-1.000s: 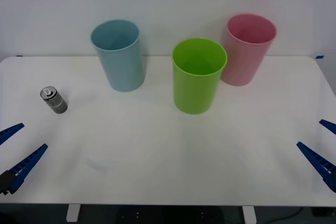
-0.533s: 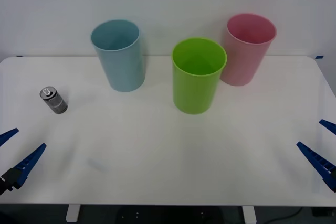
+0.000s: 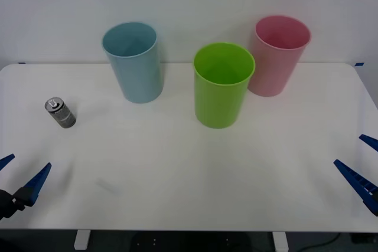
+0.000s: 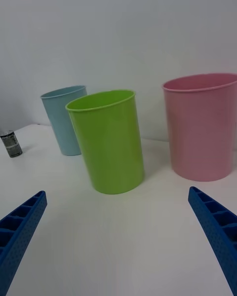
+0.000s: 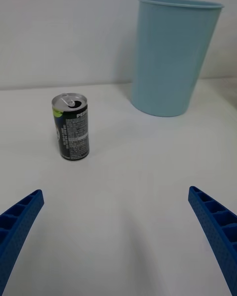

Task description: Grasp the object on the table and drop it into the matching bin: aluminum can to the light blue bin, PET bottle to the pink bin.

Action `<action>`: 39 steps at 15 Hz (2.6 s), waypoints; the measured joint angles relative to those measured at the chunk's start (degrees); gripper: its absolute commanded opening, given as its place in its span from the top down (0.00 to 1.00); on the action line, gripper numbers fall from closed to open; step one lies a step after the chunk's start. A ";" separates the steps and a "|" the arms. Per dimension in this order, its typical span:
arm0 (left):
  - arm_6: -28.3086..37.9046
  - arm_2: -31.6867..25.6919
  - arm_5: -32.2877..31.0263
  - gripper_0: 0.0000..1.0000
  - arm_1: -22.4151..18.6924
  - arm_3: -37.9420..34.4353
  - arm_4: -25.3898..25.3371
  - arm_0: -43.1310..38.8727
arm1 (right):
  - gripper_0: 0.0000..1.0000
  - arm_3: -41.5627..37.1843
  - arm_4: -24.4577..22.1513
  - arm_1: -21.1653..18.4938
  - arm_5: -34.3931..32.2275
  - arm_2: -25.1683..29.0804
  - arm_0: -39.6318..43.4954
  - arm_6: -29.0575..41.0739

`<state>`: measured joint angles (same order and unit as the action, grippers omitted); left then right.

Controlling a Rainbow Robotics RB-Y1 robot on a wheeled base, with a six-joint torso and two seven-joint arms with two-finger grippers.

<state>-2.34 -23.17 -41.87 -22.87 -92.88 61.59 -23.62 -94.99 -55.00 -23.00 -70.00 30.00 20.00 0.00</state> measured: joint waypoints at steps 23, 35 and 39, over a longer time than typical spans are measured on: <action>-5.16 10.34 21.98 0.00 3.56 11.73 -7.26 12.96 | 0.00 0.00 0.00 0.00 0.00 0.00 0.00 0.00; -8.66 10.58 29.65 0.00 6.50 15.75 -5.75 21.21 | 0.00 -0.01 0.00 0.00 0.00 0.00 0.00 0.00; -9.68 10.50 31.24 0.00 6.52 20.02 -4.74 25.36 | 0.00 -0.01 0.00 0.00 0.00 0.00 0.00 0.00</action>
<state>-12.02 -12.67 -10.62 -16.34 -72.86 56.86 1.74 -95.00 -55.00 -23.00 -70.00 30.00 20.00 0.00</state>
